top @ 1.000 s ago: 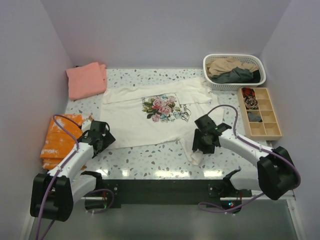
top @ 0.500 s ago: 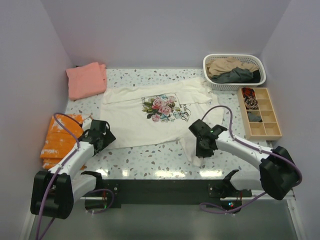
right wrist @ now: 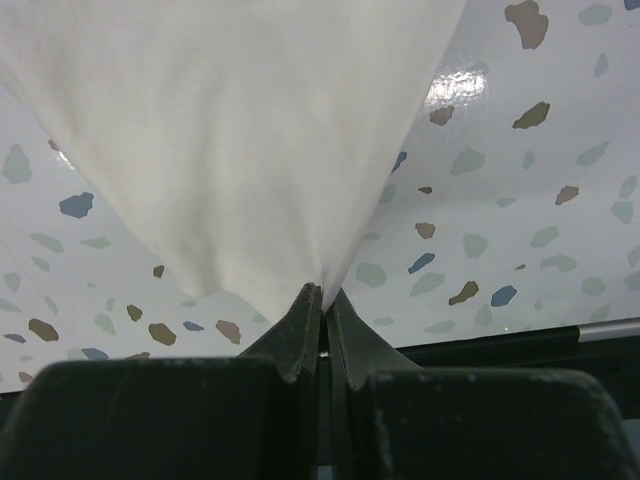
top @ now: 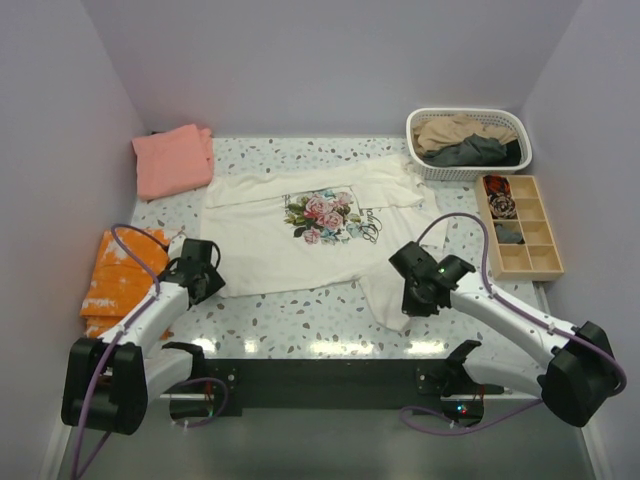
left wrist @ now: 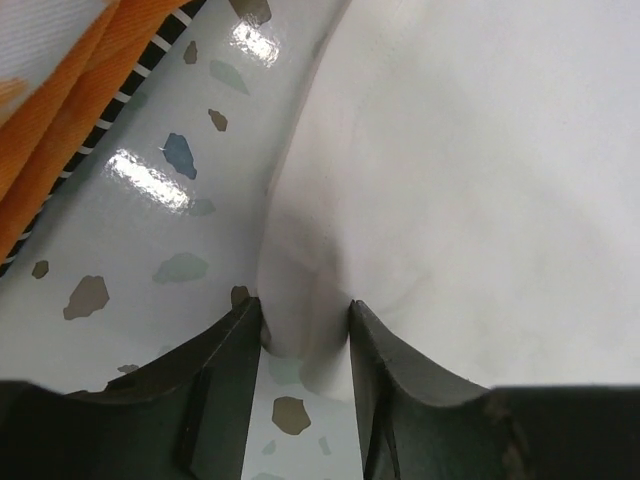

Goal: Fold and stack the t-shirts
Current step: Fold the tshirt

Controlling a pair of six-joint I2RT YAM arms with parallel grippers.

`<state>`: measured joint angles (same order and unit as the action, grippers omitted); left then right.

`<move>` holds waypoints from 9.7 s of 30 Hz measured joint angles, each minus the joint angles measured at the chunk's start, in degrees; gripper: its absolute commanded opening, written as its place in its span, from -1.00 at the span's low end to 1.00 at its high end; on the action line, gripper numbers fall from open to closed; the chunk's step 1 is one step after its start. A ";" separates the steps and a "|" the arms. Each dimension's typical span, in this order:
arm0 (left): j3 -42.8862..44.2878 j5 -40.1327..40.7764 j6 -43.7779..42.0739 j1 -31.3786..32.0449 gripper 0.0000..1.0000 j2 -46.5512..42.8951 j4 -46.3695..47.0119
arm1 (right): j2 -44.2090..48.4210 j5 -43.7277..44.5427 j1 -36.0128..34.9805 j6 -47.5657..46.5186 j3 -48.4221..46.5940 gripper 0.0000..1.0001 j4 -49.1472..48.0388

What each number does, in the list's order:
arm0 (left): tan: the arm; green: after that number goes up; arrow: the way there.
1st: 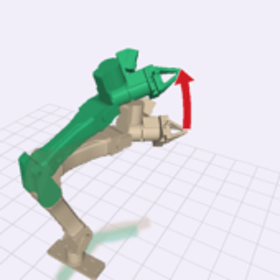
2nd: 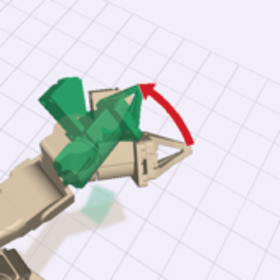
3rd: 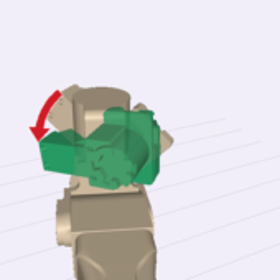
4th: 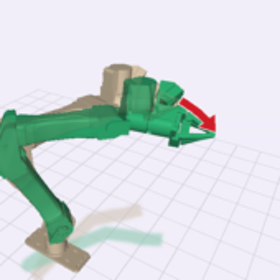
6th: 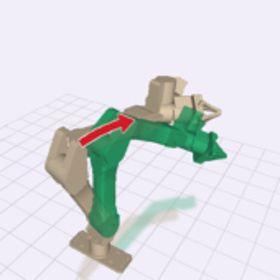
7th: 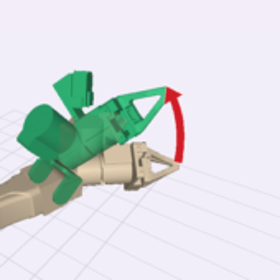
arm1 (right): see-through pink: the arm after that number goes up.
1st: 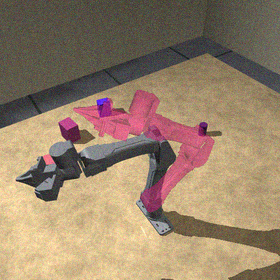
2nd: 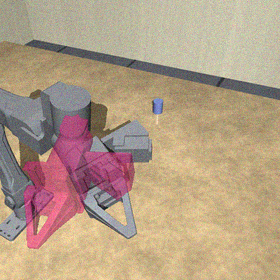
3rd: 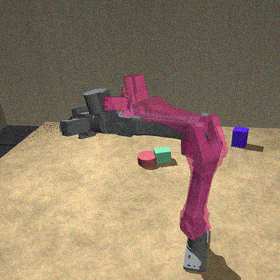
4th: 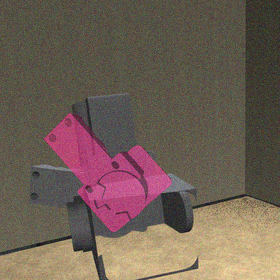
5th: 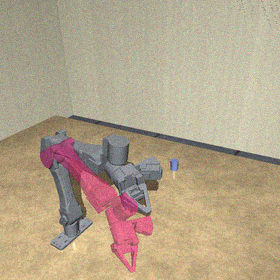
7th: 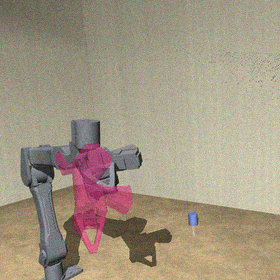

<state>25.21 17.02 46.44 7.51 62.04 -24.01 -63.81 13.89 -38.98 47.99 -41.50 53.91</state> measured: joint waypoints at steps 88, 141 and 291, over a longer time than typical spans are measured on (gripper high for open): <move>25.18 -8.94 -8.17 -4.24 -1.00 24.11 0.37 | -29.46 16.17 19.52 -21.49 -37.66 -1.00 -16.31; 34.14 -0.98 -9.29 -9.70 1.00 32.35 1.09 | -49.13 7.13 27.23 -32.39 -51.89 0.41 -26.60; -3.61 -42.10 0.72 28.57 1.00 -0.59 16.33 | -84.85 -34.42 17.88 -42.60 -96.94 0.39 -8.74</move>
<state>21.61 -25.08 47.16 36.07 61.45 -7.68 -148.66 -20.53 -21.10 5.39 -138.43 45.17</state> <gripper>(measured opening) 0.997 0.690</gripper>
